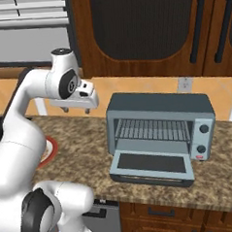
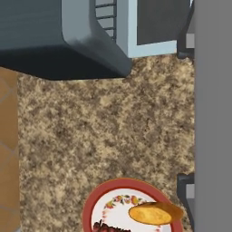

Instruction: Pick up the kebab skewer and baguette bread, and place them inside the toaster oven. Close the toaster oven door and start by setting the timer.

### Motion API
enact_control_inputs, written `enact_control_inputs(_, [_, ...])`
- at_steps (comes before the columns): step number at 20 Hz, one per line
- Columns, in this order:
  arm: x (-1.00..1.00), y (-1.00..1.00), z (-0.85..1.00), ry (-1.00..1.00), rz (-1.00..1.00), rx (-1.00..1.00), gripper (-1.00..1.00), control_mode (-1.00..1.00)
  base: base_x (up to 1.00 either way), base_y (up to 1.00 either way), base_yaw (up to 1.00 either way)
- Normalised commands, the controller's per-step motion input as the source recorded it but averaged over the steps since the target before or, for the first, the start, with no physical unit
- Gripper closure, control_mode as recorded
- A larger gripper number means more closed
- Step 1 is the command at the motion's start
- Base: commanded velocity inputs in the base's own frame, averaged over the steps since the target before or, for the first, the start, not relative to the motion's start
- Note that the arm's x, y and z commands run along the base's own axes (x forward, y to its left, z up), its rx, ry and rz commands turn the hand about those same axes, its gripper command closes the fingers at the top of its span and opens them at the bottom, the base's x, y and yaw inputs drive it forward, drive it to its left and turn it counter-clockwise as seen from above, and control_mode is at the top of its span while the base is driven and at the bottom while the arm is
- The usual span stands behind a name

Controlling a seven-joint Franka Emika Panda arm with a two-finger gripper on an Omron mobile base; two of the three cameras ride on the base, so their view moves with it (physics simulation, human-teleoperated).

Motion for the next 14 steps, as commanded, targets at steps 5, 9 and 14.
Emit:
enact_control_inputs(5, [-0.23,-0.19,-0.02,0.0,0.0,0.0,-1.0,-1.0,0.0,0.0,0.0])
enact_control_inputs(9, [-0.66,-0.87,-0.09,-0.03,0.0,0.0,-1.0,-1.0,0.0,0.0,0.0])
enact_control_inputs(14, [-0.27,-0.97,-0.14,-0.06,0.0,0.0,-1.0,-1.0,0.0,0.0,0.0])
